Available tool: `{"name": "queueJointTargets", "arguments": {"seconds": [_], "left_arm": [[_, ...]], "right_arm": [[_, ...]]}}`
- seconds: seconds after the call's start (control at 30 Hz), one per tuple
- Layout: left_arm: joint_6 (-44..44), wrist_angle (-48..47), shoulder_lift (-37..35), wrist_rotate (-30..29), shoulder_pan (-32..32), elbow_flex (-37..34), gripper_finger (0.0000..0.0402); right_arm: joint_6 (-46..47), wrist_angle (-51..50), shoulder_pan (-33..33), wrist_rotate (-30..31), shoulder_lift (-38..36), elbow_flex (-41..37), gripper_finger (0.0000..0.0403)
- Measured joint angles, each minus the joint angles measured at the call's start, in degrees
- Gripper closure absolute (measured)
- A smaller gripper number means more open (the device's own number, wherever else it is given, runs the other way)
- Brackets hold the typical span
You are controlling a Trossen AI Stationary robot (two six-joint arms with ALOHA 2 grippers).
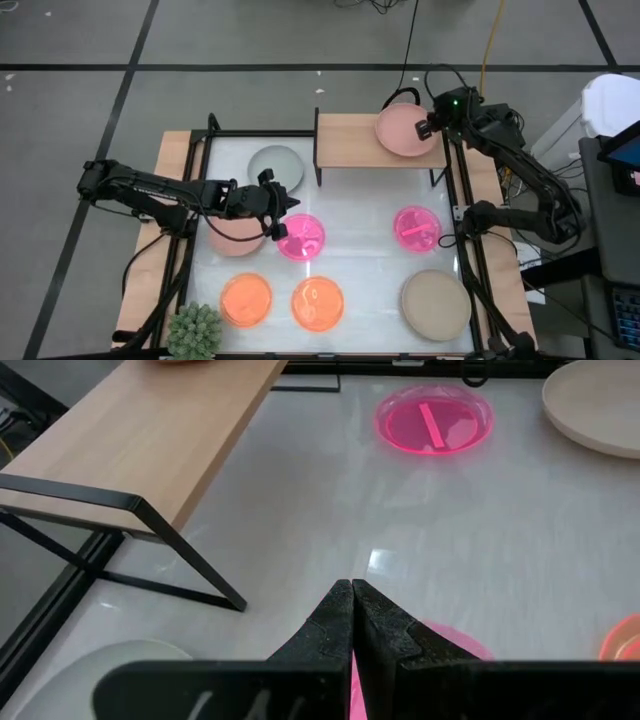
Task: Place and stack plates onto a shelf
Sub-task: Put the left light pink plate on the shelf
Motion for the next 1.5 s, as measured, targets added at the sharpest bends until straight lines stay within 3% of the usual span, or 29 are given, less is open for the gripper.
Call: {"name": "queueJointTargets", "arguments": {"seconds": [0.13, 0.47, 0.67, 0.87, 0.97, 1.13, 1.3, 1.5], "left_arm": [[0.0, 0.0, 0.0, 0.0, 0.0, 0.0, 0.0398], [3.0, 0.0, 0.0, 0.0, -0.4, 0.0, 0.0398], [5.0, -1.7, 0.0, 0.0, -3.9, 0.0, 0.0391], [4.2, -4.9, 1.5, 0.0, -9.7, -0.7, 0.0316], [4.9, -4.4, 4.0, 0.0, -12.4, -0.9, 0.0276], [7.1, -2.6, 11.7, 0.5, -16.3, -1.0, 0.0238], [7.3, -2.0, 19.2, 1.8, -18.4, -1.0, 0.0229], [3.2, -1.4, 22.9, 3.5, -20.3, -1.0, 0.0229]], "right_arm": [[0.4, -1.0, 2.3, -0.9, -4.0, 0.0, 0.027], [8.0, -11.4, 16.7, -13.3, -18.4, -0.7, 0.027], [18.1, -8.6, 28.3, -19.9, -27.2, -10.1, 0.027], [23.8, 4.4, 38.0, -19.5, -35.3, -23.5, 0.027], [22.1, 11.7, 40.9, -19.4, -36.6, -27.9, 0.0271], [18.7, 12.7, 43.4, -19.5, -36.4, -28.8, 0.0271], [17.3, 12.6, 46.5, -19.5, -35.5, -28.8, 0.0271], [17.4, 13.0, 49.8, -19.3, -33.5, -28.8, 0.0271]]}}
